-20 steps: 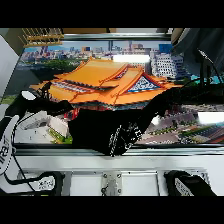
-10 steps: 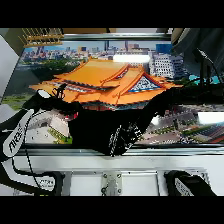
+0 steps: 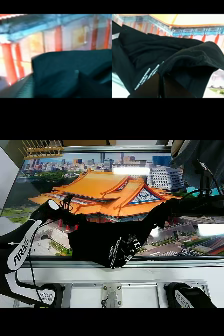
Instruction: Fold the clothes and pants, and hang the long-sleeved shirts on hangers.
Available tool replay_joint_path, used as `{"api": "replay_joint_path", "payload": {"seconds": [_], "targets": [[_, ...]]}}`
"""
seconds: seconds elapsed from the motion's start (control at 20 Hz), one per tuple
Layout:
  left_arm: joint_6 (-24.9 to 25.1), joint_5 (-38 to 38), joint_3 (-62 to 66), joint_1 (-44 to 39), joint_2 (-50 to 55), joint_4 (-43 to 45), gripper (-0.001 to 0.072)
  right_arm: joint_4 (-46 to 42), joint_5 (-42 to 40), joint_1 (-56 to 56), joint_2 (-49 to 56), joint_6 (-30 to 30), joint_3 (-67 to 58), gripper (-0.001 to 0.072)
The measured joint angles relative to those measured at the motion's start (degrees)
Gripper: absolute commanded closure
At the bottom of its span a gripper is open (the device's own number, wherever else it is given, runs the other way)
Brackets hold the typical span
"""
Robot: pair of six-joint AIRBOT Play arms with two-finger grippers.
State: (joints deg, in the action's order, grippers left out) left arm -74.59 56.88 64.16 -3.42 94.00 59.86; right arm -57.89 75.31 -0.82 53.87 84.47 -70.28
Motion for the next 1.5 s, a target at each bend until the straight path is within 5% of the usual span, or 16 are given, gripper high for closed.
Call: {"api": "replay_joint_path", "payload": {"seconds": [0.05, 0.35, 0.8, 1.15, 1.5], "targets": [[0.0, 0.1, -0.1, -0.9, 0.2, 0.2, 0.0703, 0.0, 0.0, 0.0, 0.0, 0.0, 0.0, 0.0699], [-1.1, 1.4, 4.9, -1.4, -3.9, 0.0, 0.0703, -1.0, -1.4, 0.6, 0.0, -1.1, -1.7, 0.07], [-2.0, 6.4, 36.9, 6.7, -33.5, 0.4, 0.0703, -8.3, -3.8, 3.0, -0.4, -2.2, -27.7, 0.07], [-2.4, 4.3, 46.0, 7.7, -51.1, 0.3, 0.0703, -9.6, -10.3, 3.2, -7.5, -2.2, -36.8, 0.07], [-2.6, 5.7, 46.9, 7.8, -50.8, 0.8, 0.0703, -13.1, -9.2, 3.2, -10.5, 3.0, -37.5, 0.07]]}}
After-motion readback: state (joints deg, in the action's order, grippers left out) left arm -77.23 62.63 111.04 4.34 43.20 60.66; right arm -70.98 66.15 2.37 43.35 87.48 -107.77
